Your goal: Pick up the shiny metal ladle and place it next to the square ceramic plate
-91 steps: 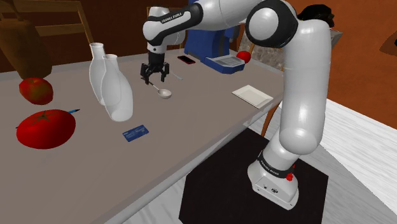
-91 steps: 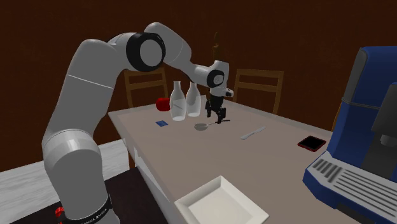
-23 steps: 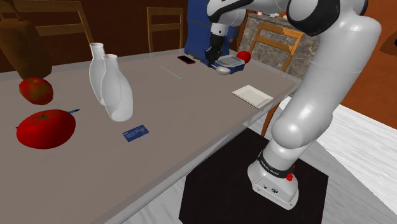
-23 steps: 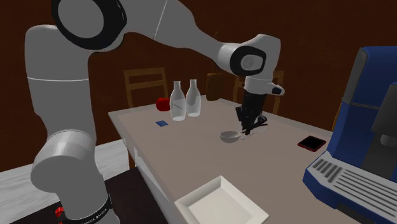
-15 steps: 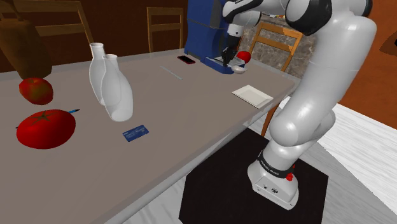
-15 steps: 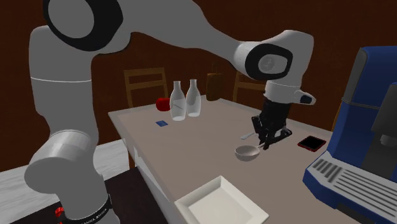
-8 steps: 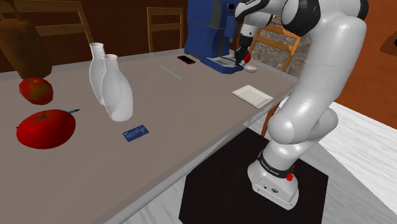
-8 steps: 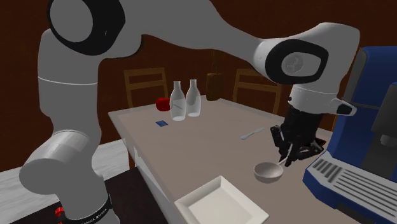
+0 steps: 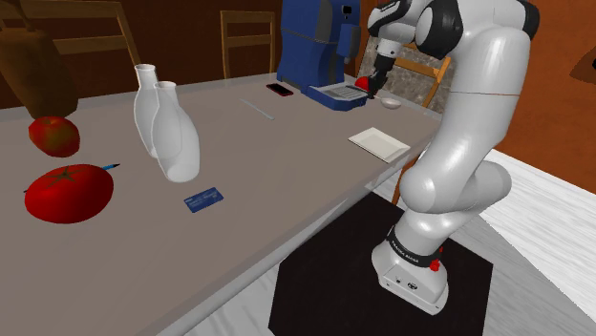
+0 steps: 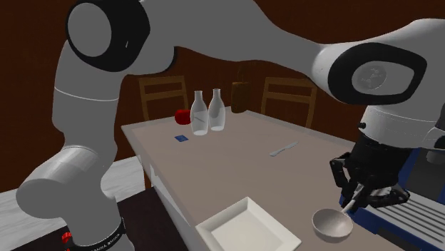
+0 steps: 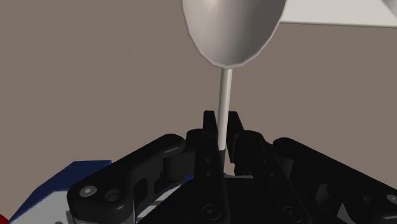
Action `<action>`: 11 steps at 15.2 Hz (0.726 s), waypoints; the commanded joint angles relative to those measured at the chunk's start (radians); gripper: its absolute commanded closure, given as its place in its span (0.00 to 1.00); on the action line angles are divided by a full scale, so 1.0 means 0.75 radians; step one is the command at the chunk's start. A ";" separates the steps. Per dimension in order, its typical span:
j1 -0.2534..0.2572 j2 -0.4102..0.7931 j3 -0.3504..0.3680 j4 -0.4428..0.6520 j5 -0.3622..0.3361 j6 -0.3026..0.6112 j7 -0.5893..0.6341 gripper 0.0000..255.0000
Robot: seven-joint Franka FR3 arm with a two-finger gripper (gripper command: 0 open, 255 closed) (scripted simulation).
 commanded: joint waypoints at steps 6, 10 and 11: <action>-0.004 0.031 0.004 -0.079 0.015 0.107 -0.021 1.00; -0.004 0.053 0.008 -0.121 0.025 0.169 -0.031 1.00; -0.005 0.059 0.009 -0.130 0.028 0.184 -0.033 1.00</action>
